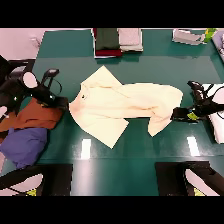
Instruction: Fold the shirts.
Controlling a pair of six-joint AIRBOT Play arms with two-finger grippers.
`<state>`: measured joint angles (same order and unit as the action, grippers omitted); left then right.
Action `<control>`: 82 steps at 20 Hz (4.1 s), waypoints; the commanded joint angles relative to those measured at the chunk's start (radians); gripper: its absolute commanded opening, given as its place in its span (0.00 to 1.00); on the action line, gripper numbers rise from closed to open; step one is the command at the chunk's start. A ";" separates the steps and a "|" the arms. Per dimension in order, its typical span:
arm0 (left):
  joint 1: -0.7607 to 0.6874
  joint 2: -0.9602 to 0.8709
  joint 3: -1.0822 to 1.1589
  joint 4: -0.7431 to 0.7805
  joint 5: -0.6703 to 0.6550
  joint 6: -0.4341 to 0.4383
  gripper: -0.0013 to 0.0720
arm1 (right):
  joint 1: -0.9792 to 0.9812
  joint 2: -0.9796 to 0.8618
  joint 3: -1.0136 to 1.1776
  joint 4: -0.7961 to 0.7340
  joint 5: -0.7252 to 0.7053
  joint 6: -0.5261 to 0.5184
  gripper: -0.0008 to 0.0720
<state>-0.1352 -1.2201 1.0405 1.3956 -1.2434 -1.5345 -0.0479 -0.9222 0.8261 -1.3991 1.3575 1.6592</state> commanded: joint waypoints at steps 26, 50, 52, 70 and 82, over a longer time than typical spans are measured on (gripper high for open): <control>-0.232 0.011 -0.209 -0.214 0.250 -0.027 0.05 | 0.006 0.006 -0.240 0.200 -0.109 0.101 0.73; -0.229 0.294 0.354 0.117 0.114 -0.002 0.05 | 0.282 0.021 0.484 -0.225 -0.039 0.169 0.04; -0.229 0.364 0.549 0.168 0.117 -0.003 0.05 | 0.211 0.084 0.671 -0.224 -0.039 0.149 0.04; -0.228 0.249 0.732 0.226 -0.054 -0.021 0.05 | -0.131 -0.061 1.078 -0.147 0.221 0.022 0.04; -0.055 -0.335 0.488 0.006 0.388 -0.053 0.05 | -0.132 -0.607 0.775 -0.111 -0.024 -0.012 0.04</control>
<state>-0.2276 -1.4563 1.5402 1.4914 -0.9619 -1.6020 -0.1795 -1.4124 1.5906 -1.5185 1.4063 1.6516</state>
